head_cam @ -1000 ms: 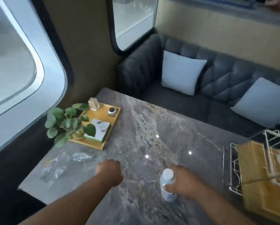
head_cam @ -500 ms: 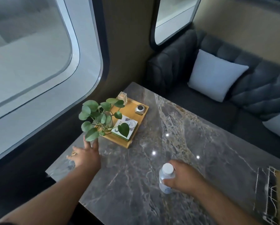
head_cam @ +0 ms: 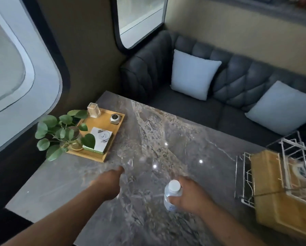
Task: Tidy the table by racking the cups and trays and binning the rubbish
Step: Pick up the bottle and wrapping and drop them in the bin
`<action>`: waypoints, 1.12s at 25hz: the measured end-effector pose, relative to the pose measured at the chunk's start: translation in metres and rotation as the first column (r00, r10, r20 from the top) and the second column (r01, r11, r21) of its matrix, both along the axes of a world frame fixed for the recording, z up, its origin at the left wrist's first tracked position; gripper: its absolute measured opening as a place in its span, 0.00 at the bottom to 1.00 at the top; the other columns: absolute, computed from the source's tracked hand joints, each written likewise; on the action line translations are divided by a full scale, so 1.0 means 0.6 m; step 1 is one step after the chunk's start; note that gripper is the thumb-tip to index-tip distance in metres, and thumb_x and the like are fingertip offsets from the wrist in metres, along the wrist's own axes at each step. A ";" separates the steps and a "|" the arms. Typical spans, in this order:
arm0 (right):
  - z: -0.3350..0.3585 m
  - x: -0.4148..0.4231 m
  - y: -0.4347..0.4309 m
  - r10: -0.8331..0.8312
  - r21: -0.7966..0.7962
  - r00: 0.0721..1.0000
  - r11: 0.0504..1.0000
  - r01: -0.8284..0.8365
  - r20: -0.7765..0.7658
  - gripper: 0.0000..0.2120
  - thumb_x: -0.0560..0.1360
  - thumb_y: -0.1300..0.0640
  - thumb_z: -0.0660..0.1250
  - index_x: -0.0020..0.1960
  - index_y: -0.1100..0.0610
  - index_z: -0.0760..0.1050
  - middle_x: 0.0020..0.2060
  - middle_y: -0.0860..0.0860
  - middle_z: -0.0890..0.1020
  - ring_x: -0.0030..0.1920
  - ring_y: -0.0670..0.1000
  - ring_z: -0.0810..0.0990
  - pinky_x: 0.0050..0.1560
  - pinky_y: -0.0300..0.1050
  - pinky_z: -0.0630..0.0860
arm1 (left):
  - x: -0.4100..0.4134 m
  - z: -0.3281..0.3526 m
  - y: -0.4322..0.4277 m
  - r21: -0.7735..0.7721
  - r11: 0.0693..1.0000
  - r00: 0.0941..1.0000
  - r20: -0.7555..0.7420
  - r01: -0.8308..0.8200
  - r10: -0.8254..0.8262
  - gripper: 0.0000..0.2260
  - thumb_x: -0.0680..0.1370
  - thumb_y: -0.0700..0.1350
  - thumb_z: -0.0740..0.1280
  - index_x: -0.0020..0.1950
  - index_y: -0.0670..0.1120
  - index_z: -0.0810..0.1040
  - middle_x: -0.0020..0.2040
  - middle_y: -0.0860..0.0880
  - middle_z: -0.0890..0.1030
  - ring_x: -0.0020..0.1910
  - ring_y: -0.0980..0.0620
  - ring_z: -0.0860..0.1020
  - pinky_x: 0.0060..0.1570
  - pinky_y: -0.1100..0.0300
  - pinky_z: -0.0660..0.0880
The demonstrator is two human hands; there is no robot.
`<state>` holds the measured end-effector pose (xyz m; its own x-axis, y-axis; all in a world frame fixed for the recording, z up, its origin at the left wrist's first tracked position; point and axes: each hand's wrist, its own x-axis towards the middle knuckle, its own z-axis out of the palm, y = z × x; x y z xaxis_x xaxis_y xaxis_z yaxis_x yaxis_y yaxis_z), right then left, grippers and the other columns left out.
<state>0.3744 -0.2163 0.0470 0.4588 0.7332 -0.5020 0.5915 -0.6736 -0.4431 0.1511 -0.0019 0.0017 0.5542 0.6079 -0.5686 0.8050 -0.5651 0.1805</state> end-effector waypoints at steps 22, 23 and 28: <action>0.054 0.226 -0.632 -0.417 0.147 0.909 0.900 0.411 0.010 0.24 0.63 0.41 0.75 0.55 0.45 0.72 0.44 0.40 0.73 0.39 0.39 0.71 0.34 0.26 0.63 | 0.394 0.070 -0.575 0.026 0.866 0.849 0.183 0.500 -0.496 0.18 0.70 0.52 0.68 0.58 0.61 0.68 0.53 0.57 0.74 0.49 0.54 0.76 0.44 0.58 0.68; 0.057 0.223 -0.633 -0.415 0.133 0.910 0.903 0.409 0.020 0.24 0.62 0.40 0.74 0.54 0.45 0.72 0.43 0.39 0.73 0.37 0.38 0.70 0.33 0.27 0.62 | 0.393 0.070 -0.575 0.000 0.871 0.855 0.191 0.491 -0.482 0.19 0.68 0.53 0.68 0.58 0.61 0.68 0.53 0.58 0.73 0.49 0.54 0.75 0.44 0.59 0.69; 0.070 0.209 -0.615 -0.431 0.093 0.899 0.901 0.424 0.081 0.24 0.61 0.37 0.71 0.53 0.43 0.70 0.44 0.41 0.76 0.42 0.45 0.76 0.40 0.40 0.70 | 0.390 0.062 -0.561 -0.100 0.864 0.853 0.249 0.493 -0.458 0.24 0.65 0.59 0.71 0.59 0.62 0.68 0.56 0.59 0.73 0.50 0.57 0.76 0.39 0.63 0.68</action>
